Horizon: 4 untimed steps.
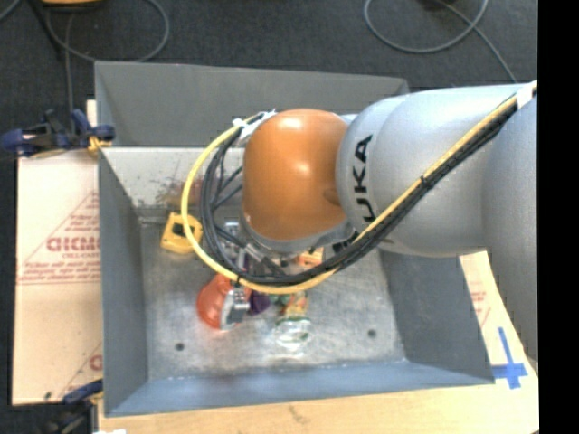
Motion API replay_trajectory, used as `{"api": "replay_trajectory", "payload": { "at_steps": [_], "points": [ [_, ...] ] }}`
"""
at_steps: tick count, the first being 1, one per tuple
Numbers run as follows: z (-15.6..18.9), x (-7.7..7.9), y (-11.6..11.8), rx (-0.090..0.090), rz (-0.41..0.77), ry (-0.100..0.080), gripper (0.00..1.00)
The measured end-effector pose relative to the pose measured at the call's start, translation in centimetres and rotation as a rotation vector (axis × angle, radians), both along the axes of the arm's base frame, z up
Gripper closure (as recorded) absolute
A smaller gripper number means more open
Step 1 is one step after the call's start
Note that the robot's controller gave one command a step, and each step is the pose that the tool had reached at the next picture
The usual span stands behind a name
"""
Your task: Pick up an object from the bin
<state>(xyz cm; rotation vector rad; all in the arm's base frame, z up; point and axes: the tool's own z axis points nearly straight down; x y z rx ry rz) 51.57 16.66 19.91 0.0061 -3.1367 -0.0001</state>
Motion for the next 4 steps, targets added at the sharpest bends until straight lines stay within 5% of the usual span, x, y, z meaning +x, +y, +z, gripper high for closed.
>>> {"api": "replay_trajectory", "payload": {
  "at_steps": [1,2,3,4],
  "points": [
    [0.4,0.2,-0.1,0.002,-0.003,-0.008,0.00],
    [-4.6,6.1,-2.5,0.004,0.007,-0.015,0.00],
    [-9.3,6.5,-3.4,0.000,0.157,-0.009,0.00],
    [-11.2,8.5,-8.0,0.016,-0.071,-0.018,1.00]
  ]
}}
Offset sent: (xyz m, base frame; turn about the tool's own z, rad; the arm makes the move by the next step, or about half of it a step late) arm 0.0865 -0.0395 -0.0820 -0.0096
